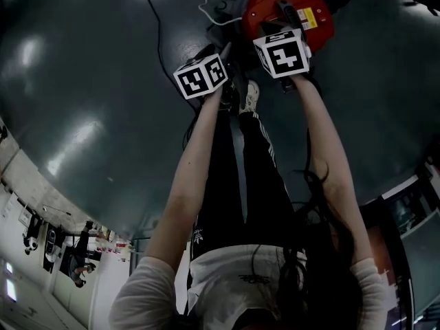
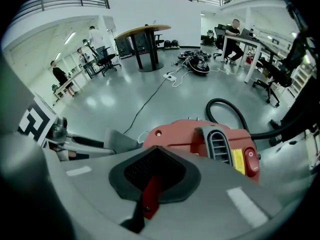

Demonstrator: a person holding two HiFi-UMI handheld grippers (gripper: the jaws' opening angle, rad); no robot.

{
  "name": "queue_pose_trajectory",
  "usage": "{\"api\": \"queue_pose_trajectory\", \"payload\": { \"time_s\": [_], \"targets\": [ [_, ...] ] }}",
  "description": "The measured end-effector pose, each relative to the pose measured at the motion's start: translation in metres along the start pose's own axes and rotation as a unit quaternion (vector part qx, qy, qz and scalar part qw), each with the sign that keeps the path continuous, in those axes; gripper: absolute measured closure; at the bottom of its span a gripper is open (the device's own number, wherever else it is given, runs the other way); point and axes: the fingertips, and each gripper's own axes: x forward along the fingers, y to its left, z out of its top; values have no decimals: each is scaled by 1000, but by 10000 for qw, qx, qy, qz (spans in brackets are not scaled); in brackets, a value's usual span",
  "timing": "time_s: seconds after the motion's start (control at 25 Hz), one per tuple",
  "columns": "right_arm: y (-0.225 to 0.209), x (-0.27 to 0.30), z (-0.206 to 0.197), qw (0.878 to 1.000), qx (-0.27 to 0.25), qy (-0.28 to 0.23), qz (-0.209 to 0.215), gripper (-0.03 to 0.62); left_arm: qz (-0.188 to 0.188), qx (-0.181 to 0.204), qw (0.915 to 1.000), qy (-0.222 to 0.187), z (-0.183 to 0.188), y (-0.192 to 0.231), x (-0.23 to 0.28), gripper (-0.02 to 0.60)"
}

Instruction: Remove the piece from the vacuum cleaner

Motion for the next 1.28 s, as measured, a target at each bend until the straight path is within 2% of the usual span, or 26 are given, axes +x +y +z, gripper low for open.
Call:
{"api": "queue_pose_trajectory", "payload": {
  "time_s": [0.04, 0.16, 0.28, 0.48, 1.0, 1.28],
  "targets": [
    [0, 0, 0, 10000, -10, -12, -12, 569, 3, 16, 9999, 131, -4, -1, 4, 367],
    [1, 0, 1, 9999, -50, -70, -62, 569, 124, 244, 9990, 365, -12, 1, 9, 501],
    [-1, 1, 1, 9999, -63, -127, -86, 569, 106, 255, 9989, 384, -16, 2, 9, 553],
    [0, 0, 2, 9998, -68, -181, -53, 569, 180, 621, 9973, 342, -14, 3, 4, 562],
    [-1, 1, 0, 9996, -127, -217, -89, 569, 384, 682, 9969, 99, -22, 26, -20, 563],
    [-3, 1, 3, 9994, -221, -212, -172, 569, 412, 488, 9979, -54, -30, 31, -27, 562]
  ]
}}
